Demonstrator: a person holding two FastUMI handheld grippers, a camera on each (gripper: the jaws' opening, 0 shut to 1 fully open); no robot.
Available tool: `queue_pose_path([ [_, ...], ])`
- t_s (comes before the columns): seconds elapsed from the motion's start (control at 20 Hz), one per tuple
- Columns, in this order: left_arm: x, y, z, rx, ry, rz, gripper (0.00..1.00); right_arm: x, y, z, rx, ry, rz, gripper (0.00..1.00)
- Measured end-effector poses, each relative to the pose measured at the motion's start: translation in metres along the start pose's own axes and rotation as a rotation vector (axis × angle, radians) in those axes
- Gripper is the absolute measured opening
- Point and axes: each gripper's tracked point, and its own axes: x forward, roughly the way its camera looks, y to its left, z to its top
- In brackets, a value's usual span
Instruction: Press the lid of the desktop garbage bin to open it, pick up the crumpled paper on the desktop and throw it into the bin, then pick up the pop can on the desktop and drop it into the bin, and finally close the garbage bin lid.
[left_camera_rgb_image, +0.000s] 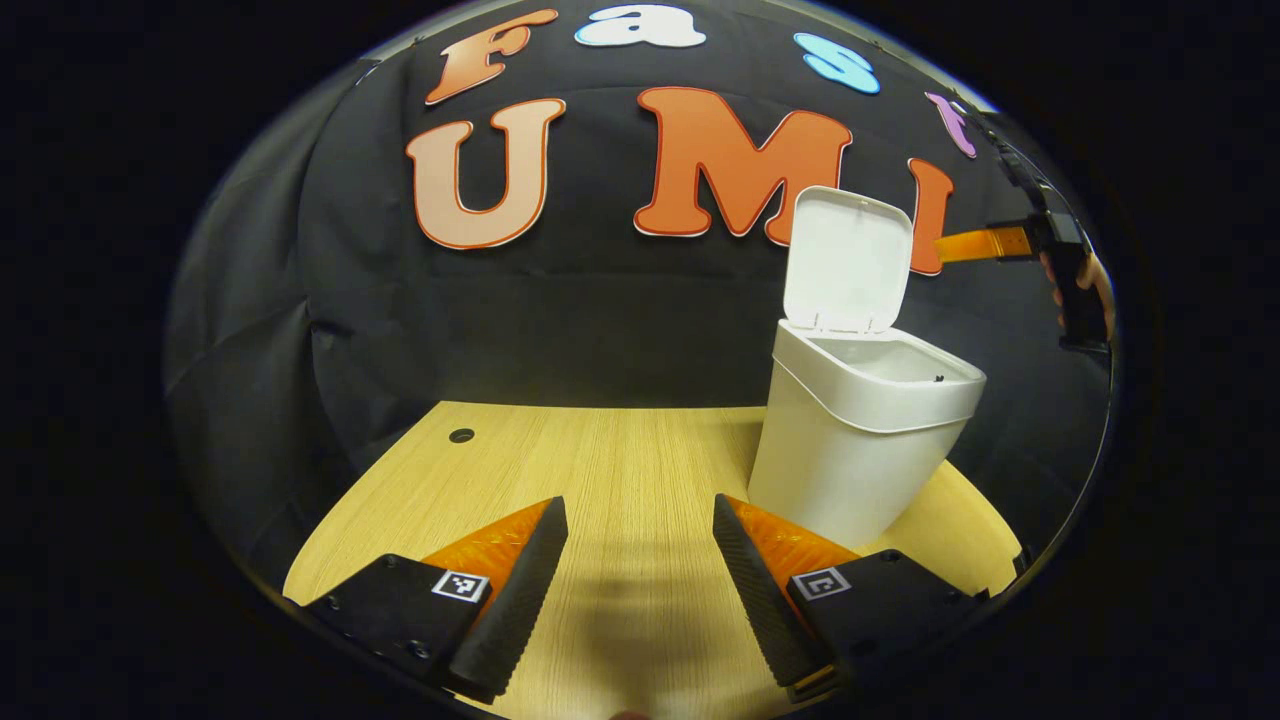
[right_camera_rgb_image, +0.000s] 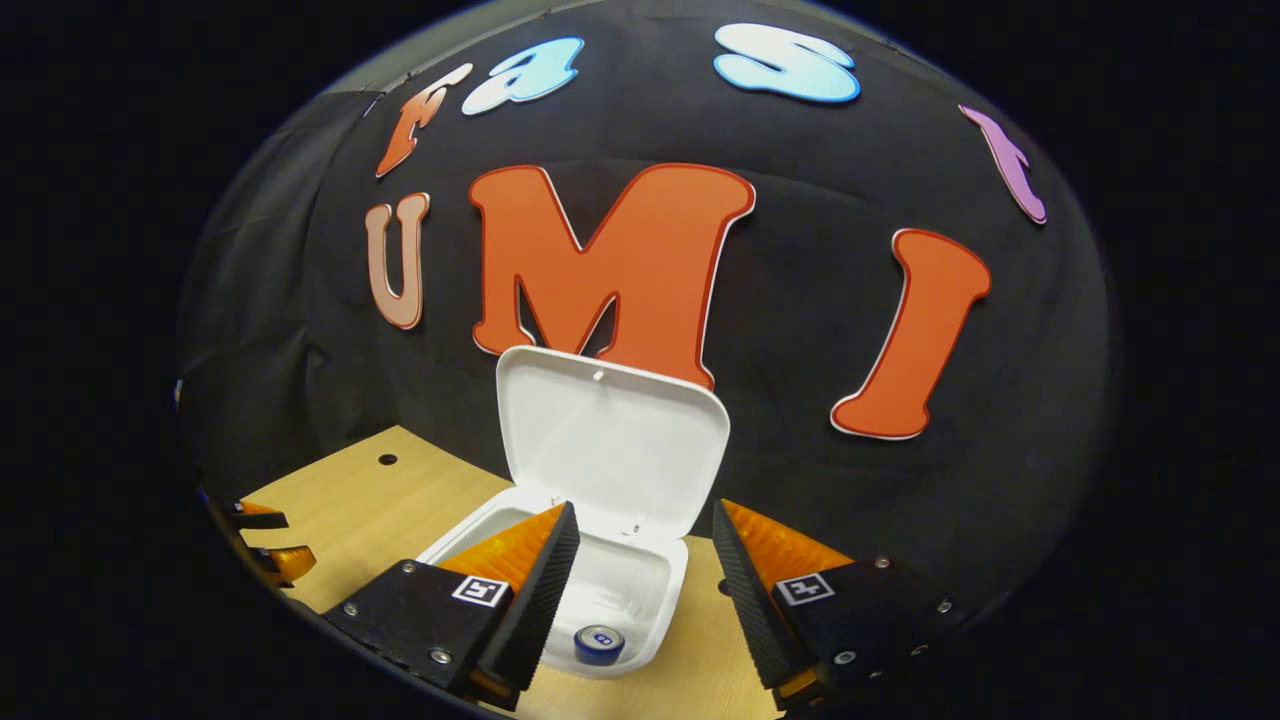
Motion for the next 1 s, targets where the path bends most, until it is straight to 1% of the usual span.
queue_pose_path([
  [0.25, -0.003, 0.027, -0.001, -0.027, -0.006, 0.048, 0.94, 0.019, -0.003, 0.042, 0.032, -0.068, -0.023, 0.81],
  [0.55, -0.004, 0.059, -0.005, -0.054, -0.002, 0.105, 0.94, 0.041, 0.0, 0.07, 0.117, -0.152, -0.039, 0.8],
  [0.8, 0.0, 0.073, -0.007, -0.055, 0.002, 0.119, 0.94, 0.058, -0.004, 0.083, 0.182, -0.21, -0.068, 0.8],
  [0.9, 0.002, 0.077, -0.007, -0.056, 0.005, 0.119, 0.94, 0.067, -0.006, 0.08, 0.196, -0.198, -0.08, 0.8],
  [1.0, 0.004, 0.08, -0.008, -0.056, 0.007, 0.119, 0.94, 0.075, -0.005, 0.069, 0.221, -0.16, -0.076, 0.8],
])
